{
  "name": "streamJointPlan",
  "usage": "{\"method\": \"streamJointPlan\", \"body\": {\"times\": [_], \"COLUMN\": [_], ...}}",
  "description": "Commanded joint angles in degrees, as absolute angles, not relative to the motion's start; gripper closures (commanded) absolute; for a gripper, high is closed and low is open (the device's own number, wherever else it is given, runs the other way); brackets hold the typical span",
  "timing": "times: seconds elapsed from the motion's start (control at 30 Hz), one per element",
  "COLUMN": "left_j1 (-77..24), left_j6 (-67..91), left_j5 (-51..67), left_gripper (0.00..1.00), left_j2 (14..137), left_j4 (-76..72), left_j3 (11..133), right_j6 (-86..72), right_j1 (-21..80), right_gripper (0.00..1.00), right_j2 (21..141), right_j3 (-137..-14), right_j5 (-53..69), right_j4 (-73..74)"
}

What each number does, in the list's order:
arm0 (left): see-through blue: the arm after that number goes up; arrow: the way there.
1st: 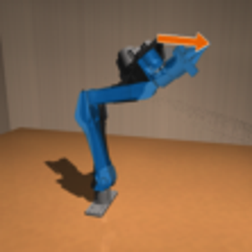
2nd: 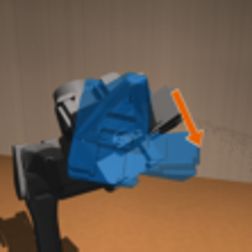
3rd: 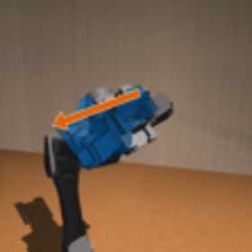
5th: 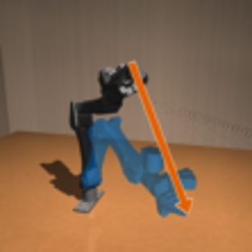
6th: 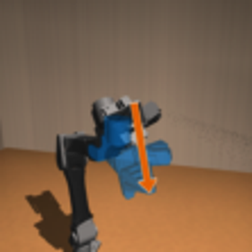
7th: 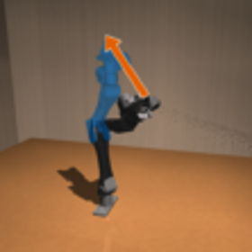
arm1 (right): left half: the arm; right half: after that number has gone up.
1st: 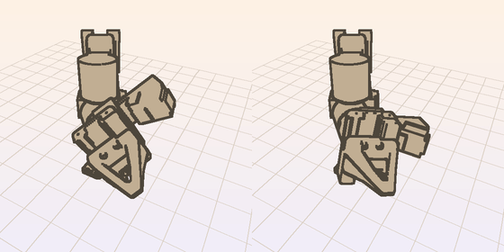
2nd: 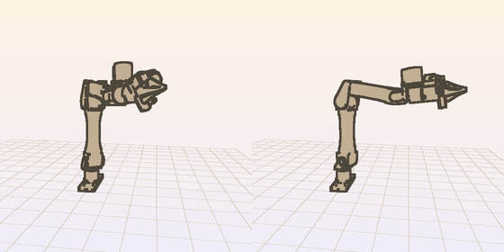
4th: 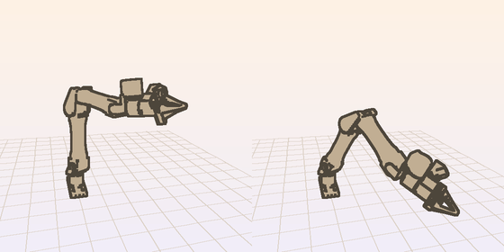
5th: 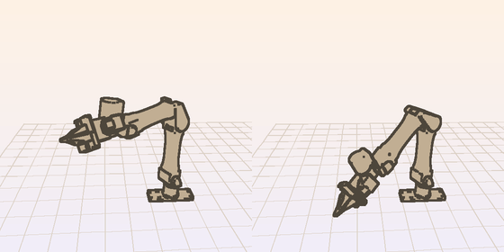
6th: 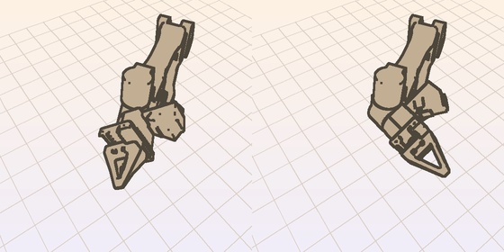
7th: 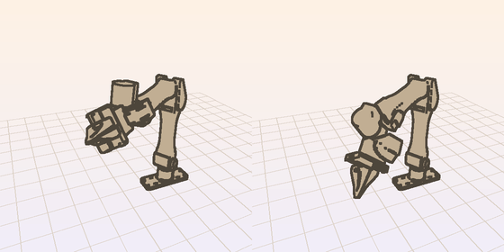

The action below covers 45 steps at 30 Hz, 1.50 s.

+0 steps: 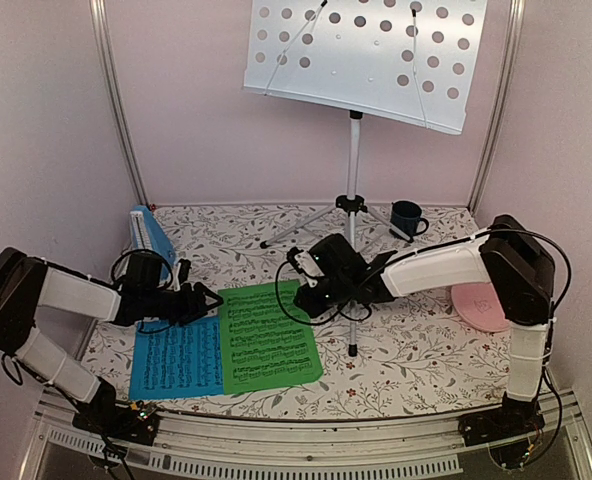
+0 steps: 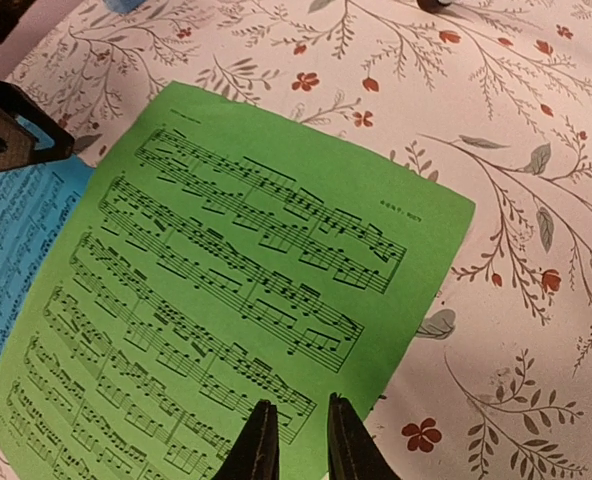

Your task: Set up the instrument practice props

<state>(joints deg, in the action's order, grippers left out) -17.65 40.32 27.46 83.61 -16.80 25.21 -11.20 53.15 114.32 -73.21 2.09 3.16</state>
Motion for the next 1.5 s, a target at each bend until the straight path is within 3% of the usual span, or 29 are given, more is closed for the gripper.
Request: {"method": "streamJointPlan", "body": {"times": [0.0,0.07,0.5,1.1,1.23,1.47], "left_j1": [-16.87,-16.81,-16.84,-18.97,-18.9,-20.92], "left_j6": [39.71,39.64,41.52,56.12,59.87,65.83], "left_j5": [28.52,28.53,32.31,39.05,41.44,40.44], "left_gripper": [0.3,0.31,0.3,0.31,0.26,0.27], "left_j2": [85.76,86.43,93.51,97.33,97.7,96.83], "left_j4": [-16.72,-16.43,-18.3,-52.46,-57.4,-54.65], "left_j3": [27.1,27.45,31.53,25.76,23.65,19.53], "right_j6": [-9.92,-9.43,-7.95,-8.35,-8.3,-8.65], "right_j1": [53.3,53.31,53.34,53.27,53.24,53.26], "right_gripper": [0.8,0.84,0.87,0.88,0.88,0.88], "right_j2": [118.41,119.78,123.92,124.26,124.18,123.81], "right_j3": [-75.89,-76.48,-76.97,-76.32,-76.31,-76.05], "right_j5": [-2.55,-2.98,-0.17,1.32,1.32,1.36], "right_j4": [7.89,8.6,7.04,5.58,5.56,5.45]}}
